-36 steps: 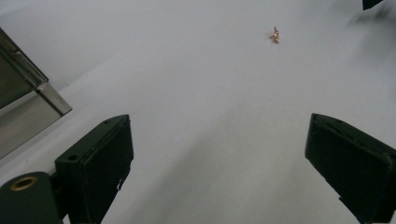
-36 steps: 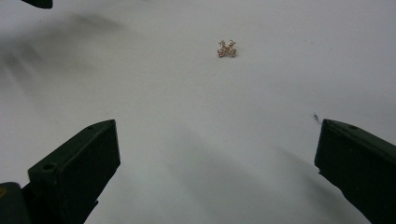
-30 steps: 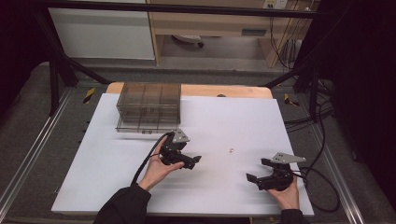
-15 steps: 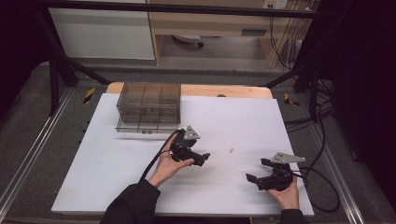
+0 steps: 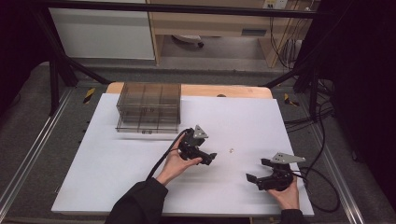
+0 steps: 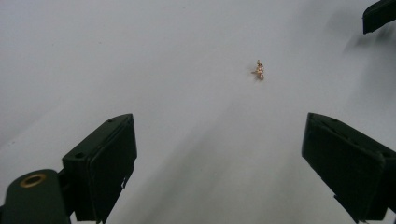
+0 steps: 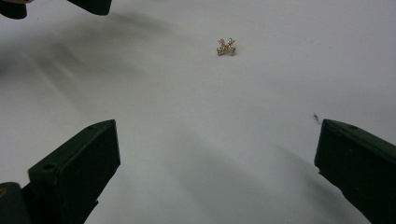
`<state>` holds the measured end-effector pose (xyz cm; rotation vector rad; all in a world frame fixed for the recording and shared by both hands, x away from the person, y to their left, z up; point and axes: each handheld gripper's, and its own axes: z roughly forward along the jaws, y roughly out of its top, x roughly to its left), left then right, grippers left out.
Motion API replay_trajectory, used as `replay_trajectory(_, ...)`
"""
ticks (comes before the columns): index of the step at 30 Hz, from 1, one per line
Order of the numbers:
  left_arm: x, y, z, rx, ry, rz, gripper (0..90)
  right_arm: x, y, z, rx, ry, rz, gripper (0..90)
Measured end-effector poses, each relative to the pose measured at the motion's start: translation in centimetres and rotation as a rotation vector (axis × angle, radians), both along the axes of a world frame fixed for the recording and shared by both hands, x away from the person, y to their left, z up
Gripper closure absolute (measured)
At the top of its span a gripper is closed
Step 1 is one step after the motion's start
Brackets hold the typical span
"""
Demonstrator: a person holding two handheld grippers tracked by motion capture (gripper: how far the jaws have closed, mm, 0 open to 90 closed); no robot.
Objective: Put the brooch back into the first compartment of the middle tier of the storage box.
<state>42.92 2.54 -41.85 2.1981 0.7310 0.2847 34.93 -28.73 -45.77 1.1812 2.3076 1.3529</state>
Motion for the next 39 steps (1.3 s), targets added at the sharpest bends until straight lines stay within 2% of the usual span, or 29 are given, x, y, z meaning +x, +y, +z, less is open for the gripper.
replay_trajectory(9, 0.3, -1.7, 0.0, -0.006, 0.002, -0.003, 11.4, 0.0, 0.0, 0.0, -0.001, 0.001, 0.002, 0.5)
replay_trajectory(23, 0.6, -4.5, -0.4, 0.031, 0.001, -0.025, 15.3, 0.0, 0.0, 0.0, -0.006, 0.002, 0.003, 0.5)
replay_trajectory(28, 0.8, -5.5, -0.7, 0.022, 0.014, -0.028, 20.3, 0.0, 0.0, 0.0, -0.006, 0.003, 0.003, 0.5)
replay_trajectory(34, 1.1, -6.7, -1.2, 0.036, 0.02, -0.027, 25.5, 0.0, 0.0, 0.0, -0.007, 0.001, 0.005, 0.5)
replay_trajectory(39, 1.5, -7.2, -1.6, 0.05, 0.022, -0.015, 34.3, -0.1, 0.0, 0.0, -0.004, 0.003, 0.004, 0.5)
